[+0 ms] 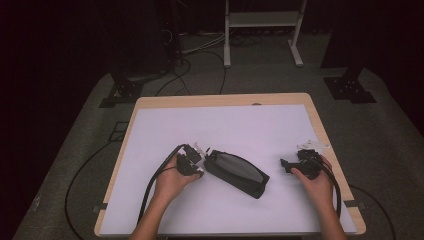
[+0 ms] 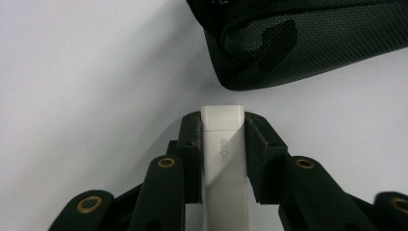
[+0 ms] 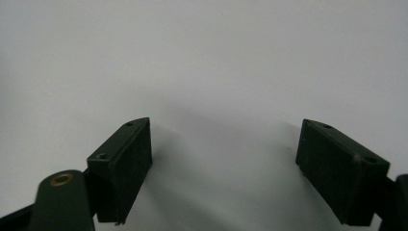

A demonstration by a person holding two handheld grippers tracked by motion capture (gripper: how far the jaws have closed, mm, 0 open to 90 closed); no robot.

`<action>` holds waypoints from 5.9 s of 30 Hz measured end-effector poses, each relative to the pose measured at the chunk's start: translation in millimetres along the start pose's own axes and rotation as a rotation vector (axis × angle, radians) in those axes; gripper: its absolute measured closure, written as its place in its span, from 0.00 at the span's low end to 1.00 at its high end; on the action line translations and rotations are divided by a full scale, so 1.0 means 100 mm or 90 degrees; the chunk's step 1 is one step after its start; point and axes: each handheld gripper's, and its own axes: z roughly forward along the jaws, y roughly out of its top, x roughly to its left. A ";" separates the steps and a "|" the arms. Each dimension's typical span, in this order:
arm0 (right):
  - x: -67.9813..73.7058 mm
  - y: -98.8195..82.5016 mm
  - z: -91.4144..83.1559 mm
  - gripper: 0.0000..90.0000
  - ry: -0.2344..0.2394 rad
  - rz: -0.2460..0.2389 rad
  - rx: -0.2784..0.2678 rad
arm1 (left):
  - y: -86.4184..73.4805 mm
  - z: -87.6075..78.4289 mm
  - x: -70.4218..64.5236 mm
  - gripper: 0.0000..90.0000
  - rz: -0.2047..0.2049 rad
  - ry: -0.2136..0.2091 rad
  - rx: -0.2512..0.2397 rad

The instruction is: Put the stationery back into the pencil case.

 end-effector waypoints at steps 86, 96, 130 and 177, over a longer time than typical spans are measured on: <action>0.00 0.00 0.00 0.21 0.000 0.000 0.000 | 0.22 -0.65 -0.01 0.79 0.054 -0.190 -0.405; 0.00 0.00 0.00 0.21 0.000 0.000 0.000 | 0.41 -0.54 -0.10 0.79 0.078 -0.207 -0.410; 0.00 0.00 0.00 0.21 0.000 0.000 0.000 | 0.70 -0.24 -0.24 0.79 0.133 -0.207 -0.399; 0.00 0.00 0.00 0.21 0.000 0.000 0.000 | 0.24 -0.41 -0.20 0.45 0.114 -0.163 -0.386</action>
